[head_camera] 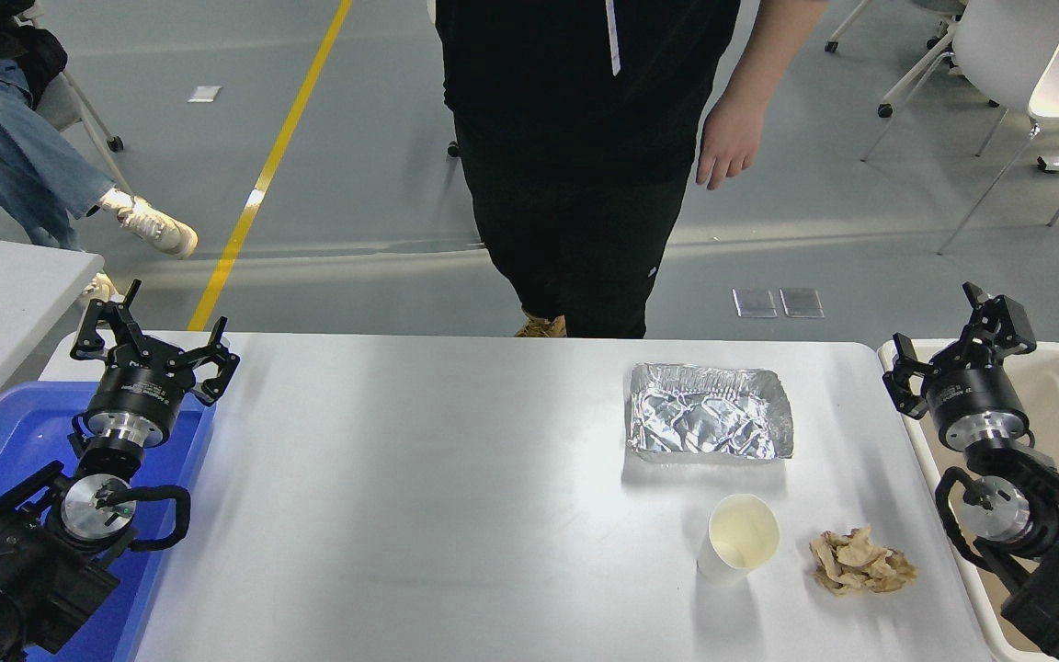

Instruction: Clean the table surface

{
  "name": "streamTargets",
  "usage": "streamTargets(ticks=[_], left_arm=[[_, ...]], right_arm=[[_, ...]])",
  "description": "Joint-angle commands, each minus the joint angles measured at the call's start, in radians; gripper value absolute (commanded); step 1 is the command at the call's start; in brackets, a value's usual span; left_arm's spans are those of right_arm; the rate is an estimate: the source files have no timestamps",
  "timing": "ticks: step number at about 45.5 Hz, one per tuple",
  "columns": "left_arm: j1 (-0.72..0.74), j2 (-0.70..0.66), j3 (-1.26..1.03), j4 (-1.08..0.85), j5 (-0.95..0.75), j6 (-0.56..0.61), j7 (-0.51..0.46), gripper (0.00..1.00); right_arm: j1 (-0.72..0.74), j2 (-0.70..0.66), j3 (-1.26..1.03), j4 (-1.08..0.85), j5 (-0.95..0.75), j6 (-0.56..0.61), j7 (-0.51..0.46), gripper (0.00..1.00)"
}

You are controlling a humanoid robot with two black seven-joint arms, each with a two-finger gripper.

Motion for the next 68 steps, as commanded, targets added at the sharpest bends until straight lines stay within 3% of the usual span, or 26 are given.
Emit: streamTargets(ticks=[1, 58, 68], left_arm=[[0.000, 0.000, 0.000, 0.001, 0.000, -0.001, -0.001, 1.00], [0.000, 0.000, 0.000, -0.001, 0.000, 0.001, 0.000, 1.00], [0.000, 0.000, 0.000, -0.001, 0.000, -0.001, 0.000, 1.00]], right_arm=[[-0.003, 0.004, 0.000, 0.001, 0.001, 0.000, 0.000, 0.99], [0.048, -0.012, 0.008, 0.005, 0.005, 0.011, 0.003, 0.99], [0.098, -0.053, -0.098, -0.005, -0.052, 0.006, -0.006, 0.99]])
